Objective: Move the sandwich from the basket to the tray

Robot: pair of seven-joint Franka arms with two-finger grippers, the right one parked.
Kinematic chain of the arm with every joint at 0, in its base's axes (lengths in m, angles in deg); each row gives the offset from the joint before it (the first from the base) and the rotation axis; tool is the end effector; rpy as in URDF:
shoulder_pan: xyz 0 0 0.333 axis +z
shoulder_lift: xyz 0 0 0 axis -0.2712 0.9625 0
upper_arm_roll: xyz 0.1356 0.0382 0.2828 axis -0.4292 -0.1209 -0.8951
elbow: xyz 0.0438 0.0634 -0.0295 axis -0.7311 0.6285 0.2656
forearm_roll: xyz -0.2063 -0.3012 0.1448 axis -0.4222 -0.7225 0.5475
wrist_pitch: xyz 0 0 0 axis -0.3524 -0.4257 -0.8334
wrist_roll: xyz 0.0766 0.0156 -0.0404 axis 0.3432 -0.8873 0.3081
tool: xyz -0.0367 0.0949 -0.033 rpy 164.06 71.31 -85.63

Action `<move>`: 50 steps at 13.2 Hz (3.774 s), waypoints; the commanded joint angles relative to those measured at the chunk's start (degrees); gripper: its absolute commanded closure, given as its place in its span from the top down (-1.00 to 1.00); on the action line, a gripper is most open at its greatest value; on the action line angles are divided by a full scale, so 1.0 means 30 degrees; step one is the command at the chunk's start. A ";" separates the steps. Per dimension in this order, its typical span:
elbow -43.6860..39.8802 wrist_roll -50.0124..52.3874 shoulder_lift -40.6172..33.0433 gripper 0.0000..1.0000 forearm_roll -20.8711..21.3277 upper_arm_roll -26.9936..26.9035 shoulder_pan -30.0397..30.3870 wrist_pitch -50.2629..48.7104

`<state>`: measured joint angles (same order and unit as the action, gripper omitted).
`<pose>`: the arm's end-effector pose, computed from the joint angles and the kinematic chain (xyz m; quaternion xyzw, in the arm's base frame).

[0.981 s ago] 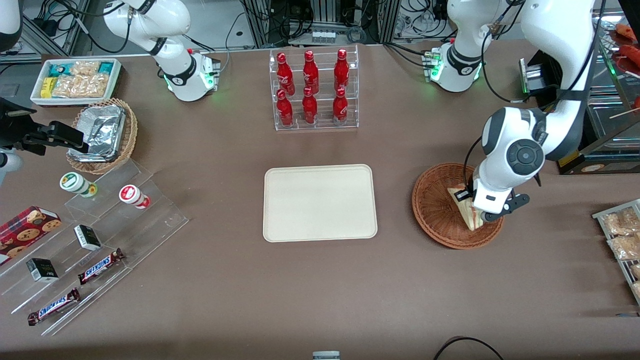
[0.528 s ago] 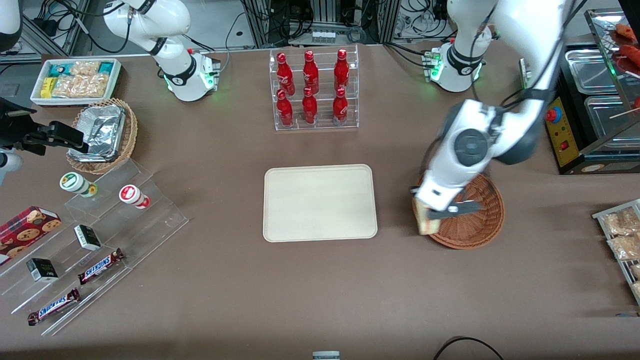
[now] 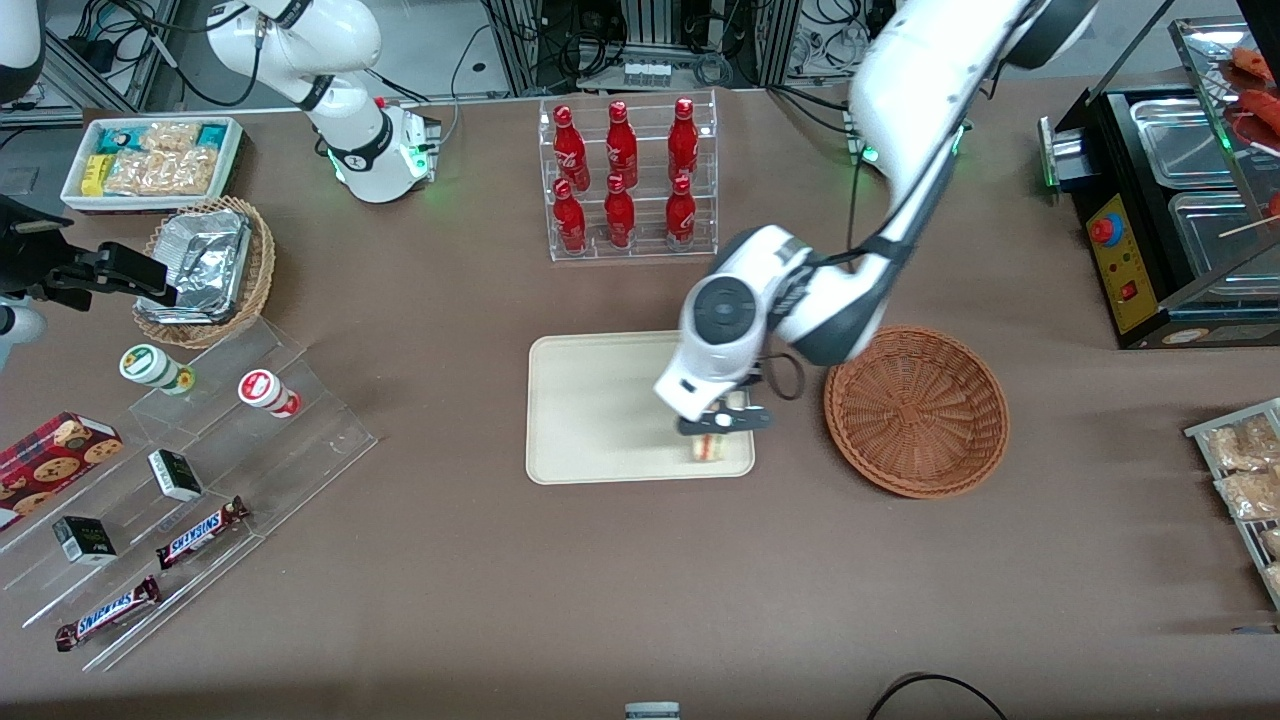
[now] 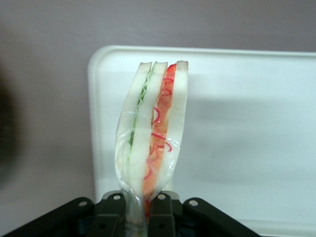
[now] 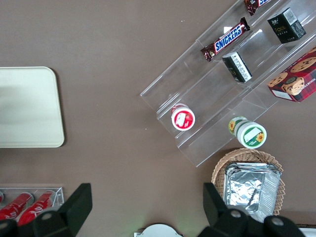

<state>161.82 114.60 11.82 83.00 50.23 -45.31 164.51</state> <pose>0.5354 -0.4565 0.2835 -0.9978 -0.0367 0.0528 0.0168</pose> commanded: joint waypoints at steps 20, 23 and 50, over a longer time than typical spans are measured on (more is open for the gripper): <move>-0.5969 0.3007 0.2412 1.00 0.0279 -0.0219 -0.2010 -0.2950; -0.5882 0.1395 0.1124 1.00 0.0396 -0.0278 -0.1134 -0.4709; 0.4493 -1.7800 -1.3382 1.00 -0.1626 -0.3325 0.9564 -0.9017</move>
<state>176.13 61.89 -26.60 78.94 40.04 -16.63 139.37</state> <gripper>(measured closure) 0.000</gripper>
